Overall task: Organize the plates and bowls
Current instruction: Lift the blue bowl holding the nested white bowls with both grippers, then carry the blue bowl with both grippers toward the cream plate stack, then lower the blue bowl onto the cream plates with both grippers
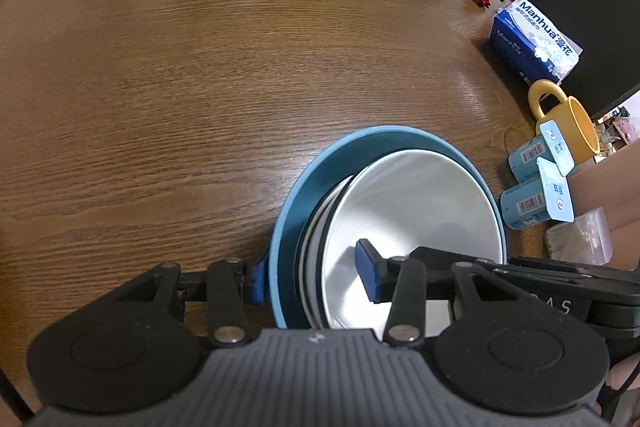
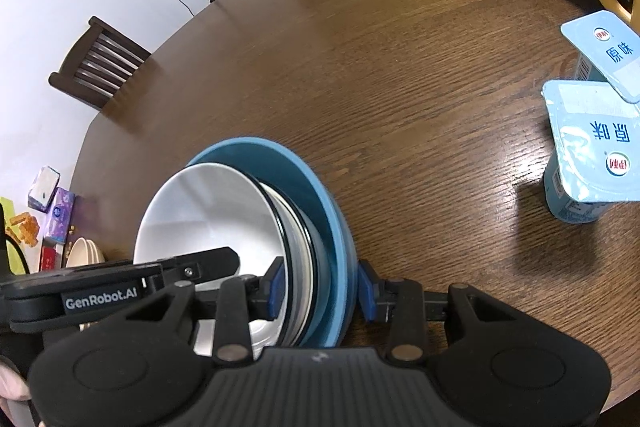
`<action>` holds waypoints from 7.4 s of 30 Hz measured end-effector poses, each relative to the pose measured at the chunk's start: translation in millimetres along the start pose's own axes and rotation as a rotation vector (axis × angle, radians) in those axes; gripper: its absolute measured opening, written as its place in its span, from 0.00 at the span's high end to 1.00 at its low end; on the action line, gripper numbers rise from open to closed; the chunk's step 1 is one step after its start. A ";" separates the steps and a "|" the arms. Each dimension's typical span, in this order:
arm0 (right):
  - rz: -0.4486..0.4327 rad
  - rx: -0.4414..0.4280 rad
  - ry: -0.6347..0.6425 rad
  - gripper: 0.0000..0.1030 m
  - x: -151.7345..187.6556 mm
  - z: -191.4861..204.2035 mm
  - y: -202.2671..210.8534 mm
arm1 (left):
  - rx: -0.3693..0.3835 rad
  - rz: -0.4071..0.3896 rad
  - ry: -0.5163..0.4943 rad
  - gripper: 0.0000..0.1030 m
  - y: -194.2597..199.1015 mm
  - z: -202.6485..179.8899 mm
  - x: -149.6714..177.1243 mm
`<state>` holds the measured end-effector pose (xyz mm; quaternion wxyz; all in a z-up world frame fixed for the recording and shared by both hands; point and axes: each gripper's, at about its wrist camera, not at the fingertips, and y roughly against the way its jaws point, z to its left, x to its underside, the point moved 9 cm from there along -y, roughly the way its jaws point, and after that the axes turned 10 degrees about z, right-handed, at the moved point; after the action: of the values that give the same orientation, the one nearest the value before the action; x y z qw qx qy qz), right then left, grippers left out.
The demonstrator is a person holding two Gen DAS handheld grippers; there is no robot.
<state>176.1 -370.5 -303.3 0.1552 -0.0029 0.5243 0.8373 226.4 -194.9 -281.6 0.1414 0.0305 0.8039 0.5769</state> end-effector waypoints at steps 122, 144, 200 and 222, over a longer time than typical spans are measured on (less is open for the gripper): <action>0.091 -0.057 0.301 0.65 16.2 235.1 -30.5 | -0.131 -0.193 0.408 0.60 146.7 191.3 64.3; 0.138 -0.081 0.394 0.65 33.2 309.8 -64.8 | -0.153 -0.226 0.515 0.60 173.1 266.1 87.3; 0.238 -0.068 0.450 0.65 47.9 378.2 -147.8 | -0.160 -0.183 0.631 0.61 159.4 357.4 102.5; 0.230 -0.043 0.494 0.63 45.5 382.9 -149.0 | -0.141 -0.210 0.586 0.44 165.0 352.0 96.7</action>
<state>232.4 37.7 -269.2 -0.0737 -0.1507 0.5252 0.8343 207.3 203.9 -249.3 -0.0358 -0.2298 0.7672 0.5977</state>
